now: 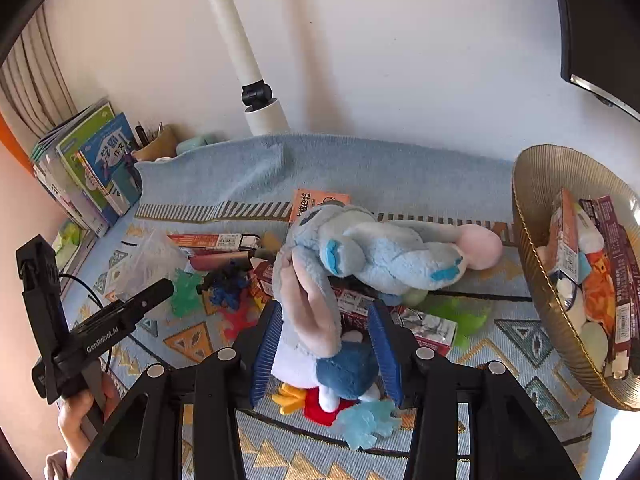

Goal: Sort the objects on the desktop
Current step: 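Carry the clear box and blue plush bunny into the golden basket, release both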

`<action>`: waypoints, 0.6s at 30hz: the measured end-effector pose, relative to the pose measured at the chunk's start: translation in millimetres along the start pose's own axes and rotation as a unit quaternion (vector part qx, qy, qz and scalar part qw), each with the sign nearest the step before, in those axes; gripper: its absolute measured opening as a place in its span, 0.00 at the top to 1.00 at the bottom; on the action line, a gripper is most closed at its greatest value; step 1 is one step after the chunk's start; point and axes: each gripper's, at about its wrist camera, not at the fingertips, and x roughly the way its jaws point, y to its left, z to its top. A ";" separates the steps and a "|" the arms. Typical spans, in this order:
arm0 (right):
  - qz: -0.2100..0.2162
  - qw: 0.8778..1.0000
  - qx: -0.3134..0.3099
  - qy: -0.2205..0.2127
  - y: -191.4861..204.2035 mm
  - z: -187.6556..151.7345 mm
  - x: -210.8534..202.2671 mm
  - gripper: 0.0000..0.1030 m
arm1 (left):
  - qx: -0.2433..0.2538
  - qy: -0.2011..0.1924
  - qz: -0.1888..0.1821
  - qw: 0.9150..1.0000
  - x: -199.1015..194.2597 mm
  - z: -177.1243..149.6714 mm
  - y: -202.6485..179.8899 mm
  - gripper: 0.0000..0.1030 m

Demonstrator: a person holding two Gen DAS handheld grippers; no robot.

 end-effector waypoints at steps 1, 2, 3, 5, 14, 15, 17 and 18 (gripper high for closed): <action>-0.014 1.000 -0.004 0.006 2.4 4.0 6.4 0.58 | -0.001 -0.004 -0.001 1.000 -2.4 -0.5 0.3 0.60; -0.025 1.000 -0.011 0.002 5.4 5.7 6.6 0.58 | -0.002 -0.006 -0.003 1.000 -4.3 -0.9 1.0 0.60; -0.027 0.999 -0.020 -0.016 7.6 7.6 0.1 0.57 | -0.004 -0.006 -0.001 1.000 7.6 6.3 -1.0 0.60; -0.035 0.996 -0.055 -0.058 11.7 12.7 -17.1 0.36 | -0.009 -0.011 -0.002 1.000 7.9 8.0 -1.2 0.60; -0.140 0.963 -0.231 -0.021 0.1 27.8 -6.7 0.00 | -0.023 0.015 0.000 1.000 16.9 4.6 5.9 0.60; -0.136 0.962 -0.238 -0.012 -0.8 27.5 -0.7 0.00 | -0.024 0.019 0.005 1.000 19.0 4.8 6.1 0.59; -0.148 0.955 -0.256 0.003 2.6 28.5 16.3 0.00 | -0.022 0.028 0.013 0.999 23.9 5.7 4.6 0.57; -0.157 0.950 -0.270 0.011 6.7 28.6 26.6 0.01 | -0.020 0.030 0.018 0.999 25.4 5.7 3.5 0.57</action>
